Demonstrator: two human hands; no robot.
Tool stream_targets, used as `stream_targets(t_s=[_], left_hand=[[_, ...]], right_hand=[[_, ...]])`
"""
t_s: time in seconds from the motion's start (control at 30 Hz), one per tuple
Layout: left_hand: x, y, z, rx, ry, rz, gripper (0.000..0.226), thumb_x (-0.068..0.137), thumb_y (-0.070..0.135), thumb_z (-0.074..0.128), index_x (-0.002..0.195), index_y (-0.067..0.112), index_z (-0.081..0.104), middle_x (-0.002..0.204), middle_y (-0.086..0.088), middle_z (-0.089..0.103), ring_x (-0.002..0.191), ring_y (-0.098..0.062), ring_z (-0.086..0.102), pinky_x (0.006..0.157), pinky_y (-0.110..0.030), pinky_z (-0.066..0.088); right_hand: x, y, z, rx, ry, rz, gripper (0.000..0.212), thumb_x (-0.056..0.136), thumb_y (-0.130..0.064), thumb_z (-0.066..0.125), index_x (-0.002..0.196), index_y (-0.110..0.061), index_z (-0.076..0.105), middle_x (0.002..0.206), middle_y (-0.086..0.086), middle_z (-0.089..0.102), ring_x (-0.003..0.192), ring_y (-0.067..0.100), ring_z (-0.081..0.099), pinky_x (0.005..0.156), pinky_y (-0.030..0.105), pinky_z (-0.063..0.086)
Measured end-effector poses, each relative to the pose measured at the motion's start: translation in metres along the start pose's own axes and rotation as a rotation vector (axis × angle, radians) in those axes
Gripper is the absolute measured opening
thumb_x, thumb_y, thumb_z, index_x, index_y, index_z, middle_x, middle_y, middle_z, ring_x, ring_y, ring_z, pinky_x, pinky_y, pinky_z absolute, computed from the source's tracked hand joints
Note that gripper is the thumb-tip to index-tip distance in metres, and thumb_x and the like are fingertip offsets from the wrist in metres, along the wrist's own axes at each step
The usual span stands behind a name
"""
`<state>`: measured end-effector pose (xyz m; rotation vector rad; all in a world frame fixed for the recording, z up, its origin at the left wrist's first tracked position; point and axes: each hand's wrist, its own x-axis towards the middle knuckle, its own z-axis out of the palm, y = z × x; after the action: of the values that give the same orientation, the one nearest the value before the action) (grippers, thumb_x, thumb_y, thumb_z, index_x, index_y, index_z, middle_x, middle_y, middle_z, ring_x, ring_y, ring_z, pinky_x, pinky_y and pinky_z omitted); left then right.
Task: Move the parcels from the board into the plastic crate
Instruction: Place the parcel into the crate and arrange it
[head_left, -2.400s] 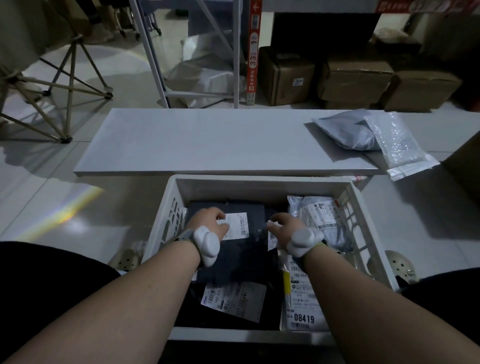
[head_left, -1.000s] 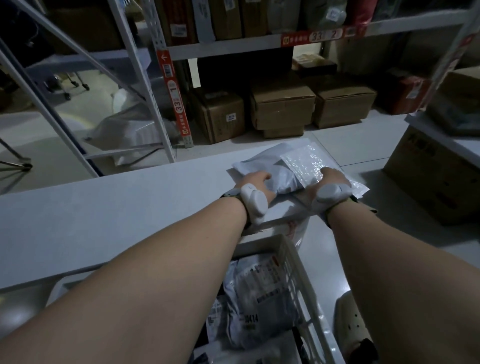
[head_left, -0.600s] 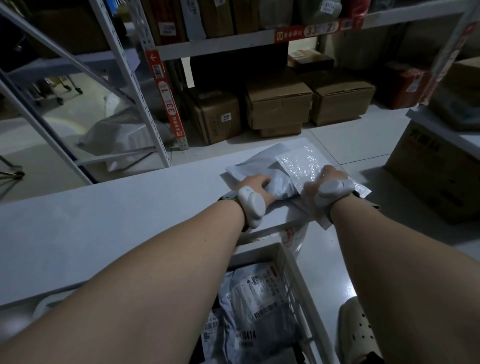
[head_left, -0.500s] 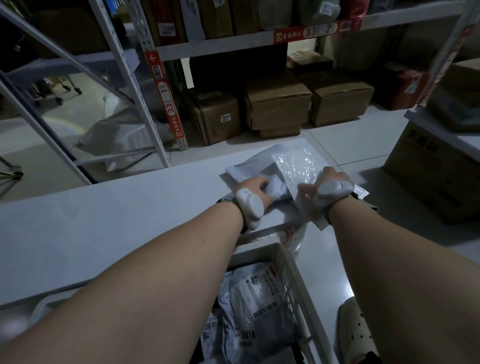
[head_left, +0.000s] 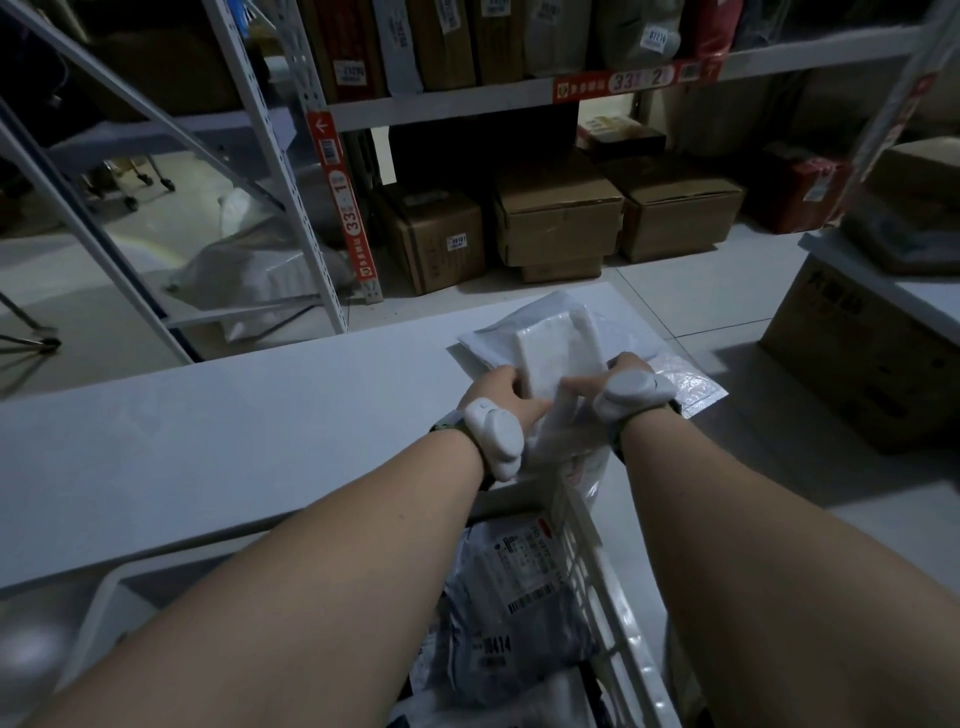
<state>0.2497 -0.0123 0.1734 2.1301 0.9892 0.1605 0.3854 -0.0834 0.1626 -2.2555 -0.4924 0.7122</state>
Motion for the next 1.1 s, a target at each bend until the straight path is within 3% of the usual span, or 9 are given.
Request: stream_targets(t_s=[0.13, 0.37, 0.5, 0.57, 0.63, 0.73, 0.87, 1.0, 1.1], left_hand=[[-0.021, -0.014, -0.011, -0.111, 0.094, -0.030, 0.015, 0.086, 0.027, 0.059, 0.093, 0.015, 0.054, 0.081, 0.000, 0.059, 0.074, -0.017, 0.056, 0.061, -0.027, 0.044], [-0.073, -0.072, -0.042, -0.341, 0.119, -0.104, 0.012, 0.064, 0.025, 0.061, 0.076, 0.023, 0.061, 0.097, -0.012, 0.071, 0.091, -0.032, 0.068, 0.082, -0.051, 0.055], [-0.109, -0.101, -0.065, -0.379, 0.162, -0.148, 0.013, 0.081, 0.005, 0.065, 0.092, 0.010, 0.062, 0.107, -0.017, 0.068, 0.097, -0.030, 0.065, 0.087, -0.046, 0.054], [-0.125, -0.114, -0.071, -0.391, 0.184, -0.158, 0.011, 0.084, 0.000, 0.063, 0.087, 0.010, 0.060, 0.104, -0.017, 0.068, 0.093, -0.026, 0.064, 0.085, -0.037, 0.053], [-0.148, -0.130, -0.078, -0.413, 0.208, -0.181, 0.019, 0.084, 0.002, 0.064, 0.077, 0.018, 0.058, 0.097, -0.014, 0.068, 0.092, -0.026, 0.064, 0.087, -0.040, 0.053], [-0.175, -0.150, -0.081, -0.444, 0.227, -0.195, 0.023, 0.083, 0.002, 0.066, 0.073, 0.021, 0.058, 0.087, -0.010, 0.066, 0.086, -0.023, 0.062, 0.086, -0.037, 0.051], [-0.202, -0.172, -0.083, -0.550, 0.203, -0.201, 0.020, 0.085, -0.003, 0.063, 0.078, 0.016, 0.059, 0.079, 0.000, 0.063, 0.075, -0.015, 0.059, 0.069, -0.018, 0.051], [-0.209, -0.176, -0.087, -0.607, 0.190, -0.246, 0.014, 0.088, 0.004, 0.060, 0.084, 0.017, 0.063, 0.085, -0.001, 0.065, 0.083, -0.022, 0.062, 0.079, -0.032, 0.053], [-0.214, -0.175, -0.088, -0.592, 0.113, -0.243, 0.009, 0.088, 0.008, 0.062, 0.088, 0.016, 0.064, 0.090, -0.003, 0.069, 0.077, -0.015, 0.063, 0.065, -0.024, 0.054]], right_hand=[[-0.029, -0.009, 0.006, -0.094, -0.043, -0.069, 0.059, 0.079, -0.038, 0.070, 0.126, -0.008, 0.051, 0.120, 0.018, 0.058, 0.110, 0.034, 0.056, 0.089, 0.037, 0.045], [-0.074, 0.004, 0.038, 0.072, -0.271, -0.162, 0.057, 0.055, -0.057, 0.076, 0.097, -0.019, 0.069, 0.090, 0.007, 0.073, 0.084, 0.028, 0.069, 0.082, 0.049, 0.057], [-0.116, 0.002, 0.059, 0.265, -0.394, -0.089, 0.029, 0.075, -0.022, 0.076, 0.099, -0.007, 0.067, 0.091, 0.023, 0.069, 0.079, 0.033, 0.065, 0.080, 0.050, 0.055], [-0.133, 0.008, 0.072, 0.340, -0.461, -0.047, 0.017, 0.080, -0.007, 0.070, 0.096, -0.007, 0.066, 0.084, 0.016, 0.066, 0.073, 0.029, 0.063, 0.072, 0.043, 0.057], [-0.153, 0.013, 0.090, 0.348, -0.537, -0.016, 0.019, 0.082, 0.000, 0.064, 0.099, -0.010, 0.065, 0.083, 0.010, 0.065, 0.071, 0.026, 0.061, 0.066, 0.035, 0.053], [-0.178, 0.020, 0.112, 0.274, -0.600, -0.003, 0.024, 0.085, 0.002, 0.061, 0.104, -0.012, 0.063, 0.089, 0.012, 0.066, 0.076, 0.027, 0.061, 0.070, 0.037, 0.054], [-0.197, 0.023, 0.132, 0.237, -0.581, -0.007, 0.022, 0.085, -0.001, 0.065, 0.101, -0.016, 0.063, 0.094, 0.009, 0.068, 0.087, 0.030, 0.064, 0.082, 0.046, 0.056], [-0.206, 0.022, 0.140, 0.219, -0.505, -0.032, 0.015, 0.084, -0.011, 0.069, 0.088, -0.024, 0.062, 0.088, 0.003, 0.068, 0.085, 0.026, 0.066, 0.079, 0.042, 0.057], [-0.210, 0.022, 0.143, 0.309, -0.422, -0.016, 0.012, 0.080, -0.015, 0.072, 0.085, -0.023, 0.065, 0.093, 0.007, 0.072, 0.088, 0.030, 0.069, 0.083, 0.049, 0.057]])
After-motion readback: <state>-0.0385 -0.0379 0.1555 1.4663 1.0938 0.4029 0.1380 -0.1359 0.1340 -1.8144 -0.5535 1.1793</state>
